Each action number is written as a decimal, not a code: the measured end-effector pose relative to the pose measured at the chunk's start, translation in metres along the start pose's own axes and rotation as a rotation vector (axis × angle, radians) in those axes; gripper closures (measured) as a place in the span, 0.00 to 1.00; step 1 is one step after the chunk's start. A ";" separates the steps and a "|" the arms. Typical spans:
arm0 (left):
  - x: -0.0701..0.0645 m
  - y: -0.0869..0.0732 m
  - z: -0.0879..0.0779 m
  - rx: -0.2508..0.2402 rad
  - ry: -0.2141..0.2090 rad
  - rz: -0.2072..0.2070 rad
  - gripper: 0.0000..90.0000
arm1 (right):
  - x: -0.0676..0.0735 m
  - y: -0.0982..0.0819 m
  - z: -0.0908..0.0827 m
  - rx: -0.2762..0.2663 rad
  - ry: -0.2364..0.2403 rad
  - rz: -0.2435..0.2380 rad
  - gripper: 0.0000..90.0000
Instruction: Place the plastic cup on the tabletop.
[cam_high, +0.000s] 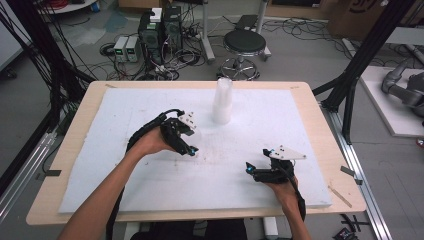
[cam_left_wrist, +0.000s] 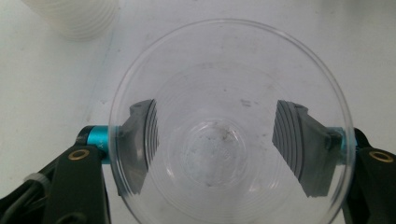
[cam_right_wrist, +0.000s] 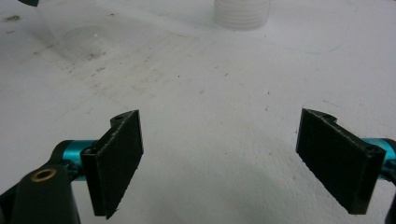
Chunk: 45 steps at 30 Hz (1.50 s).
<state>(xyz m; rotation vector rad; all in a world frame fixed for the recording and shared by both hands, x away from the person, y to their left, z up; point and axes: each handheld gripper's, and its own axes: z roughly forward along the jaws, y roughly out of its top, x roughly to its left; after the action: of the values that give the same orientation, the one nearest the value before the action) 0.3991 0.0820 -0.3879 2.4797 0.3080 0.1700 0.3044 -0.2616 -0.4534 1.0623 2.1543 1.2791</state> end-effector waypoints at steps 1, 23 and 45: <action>0.000 0.000 0.001 0.006 -0.003 -0.003 0.34 | 0.000 0.000 0.000 0.001 0.001 0.001 0.16; -0.001 -0.024 0.017 -0.026 0.033 -0.090 0.16 | 0.000 0.000 0.001 0.007 0.003 0.003 0.16; -0.023 -0.092 -0.033 -0.244 0.124 -0.232 0.12 | -0.003 -0.001 -0.001 -0.010 0.003 0.023 0.16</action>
<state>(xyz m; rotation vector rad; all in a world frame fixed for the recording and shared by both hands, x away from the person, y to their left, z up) 0.3540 0.1664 -0.4179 2.1774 0.5880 0.2496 0.3051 -0.2642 -0.4535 1.0844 2.1418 1.3016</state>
